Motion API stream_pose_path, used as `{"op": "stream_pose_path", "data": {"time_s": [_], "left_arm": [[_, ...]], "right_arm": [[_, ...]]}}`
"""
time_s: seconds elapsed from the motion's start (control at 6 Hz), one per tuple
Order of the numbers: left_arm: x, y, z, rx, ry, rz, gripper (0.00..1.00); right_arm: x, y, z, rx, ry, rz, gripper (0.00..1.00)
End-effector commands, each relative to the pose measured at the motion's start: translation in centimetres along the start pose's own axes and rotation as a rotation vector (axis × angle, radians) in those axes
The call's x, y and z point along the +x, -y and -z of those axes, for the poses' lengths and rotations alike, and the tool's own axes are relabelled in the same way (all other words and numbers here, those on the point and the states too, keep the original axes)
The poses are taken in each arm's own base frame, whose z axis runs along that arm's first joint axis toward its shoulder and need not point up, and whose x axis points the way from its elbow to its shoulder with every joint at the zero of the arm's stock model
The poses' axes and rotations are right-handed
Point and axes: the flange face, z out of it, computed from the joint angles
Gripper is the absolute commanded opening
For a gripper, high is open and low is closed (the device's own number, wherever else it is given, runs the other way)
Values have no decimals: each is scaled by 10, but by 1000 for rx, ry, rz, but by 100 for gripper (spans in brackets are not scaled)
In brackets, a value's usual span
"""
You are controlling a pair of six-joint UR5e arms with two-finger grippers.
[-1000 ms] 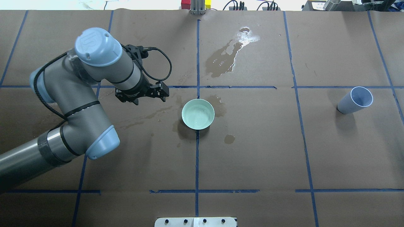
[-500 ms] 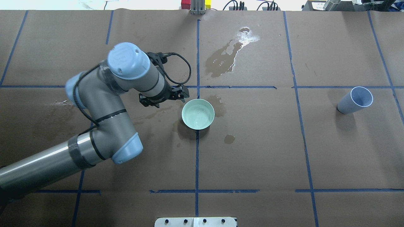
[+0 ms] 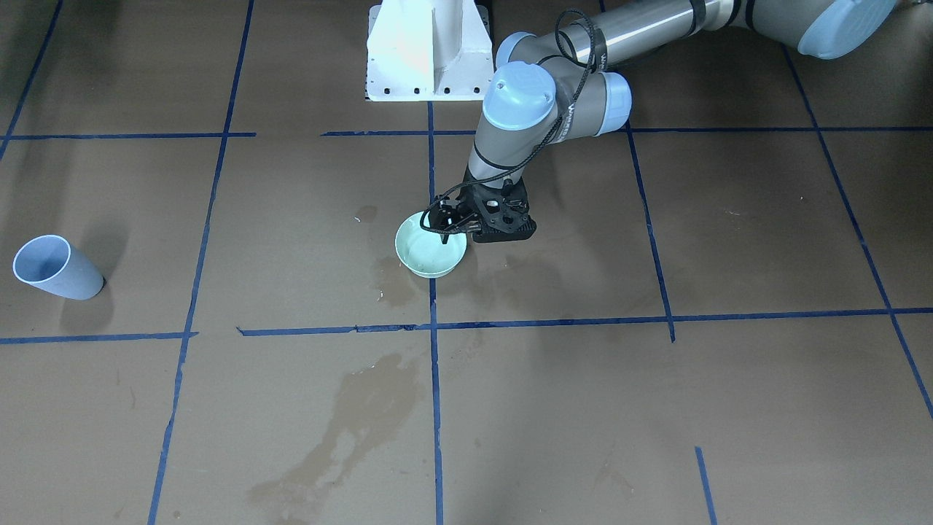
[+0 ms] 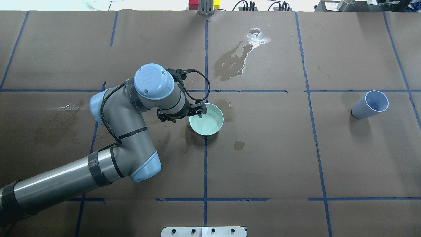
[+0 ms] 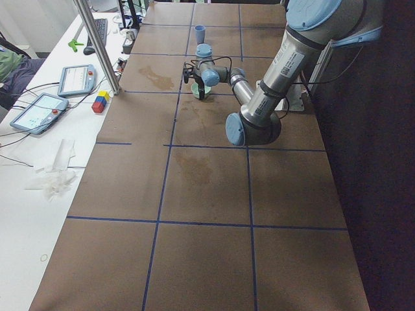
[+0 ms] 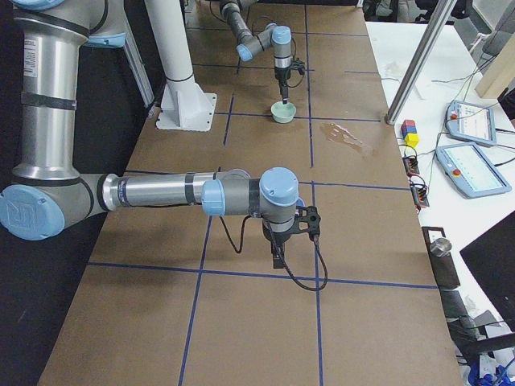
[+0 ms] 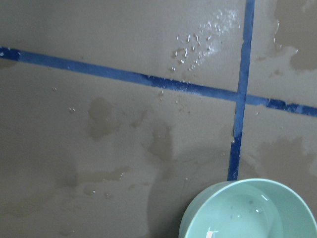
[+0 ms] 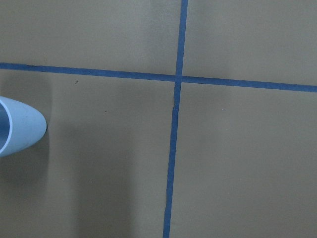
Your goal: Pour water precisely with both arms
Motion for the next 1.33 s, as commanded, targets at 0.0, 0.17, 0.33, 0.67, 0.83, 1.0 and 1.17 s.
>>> {"op": "stream_pose_path", "data": {"time_s": [0.0, 0.17, 0.33, 0.67, 0.83, 1.0, 1.17], "left_arm": [[6, -3, -13, -3, -11, -9, 87], [6, -5, -16, -6, -7, -8, 63], [6, -8, -17, -10, -7, -12, 20], [6, -11, -19, -14, -5, -21, 0], [7, -11, -18, -14, -7, -24, 0], [6, -9, -15, -9, -12, -25, 0], [5, 5, -3, 3, -26, -19, 0]], "right_arm": [[1, -1, -2, -4, 1, -6, 100], [1, -1, -2, -4, 1, -6, 100], [1, -1, -1, -3, 1, -6, 100], [1, -1, -2, -5, 2, -5, 100], [2, -1, -2, -4, 2, -8, 100], [2, -2, -2, -5, 2, -9, 100], [3, -2, -3, -7, 1, -10, 100]]}}
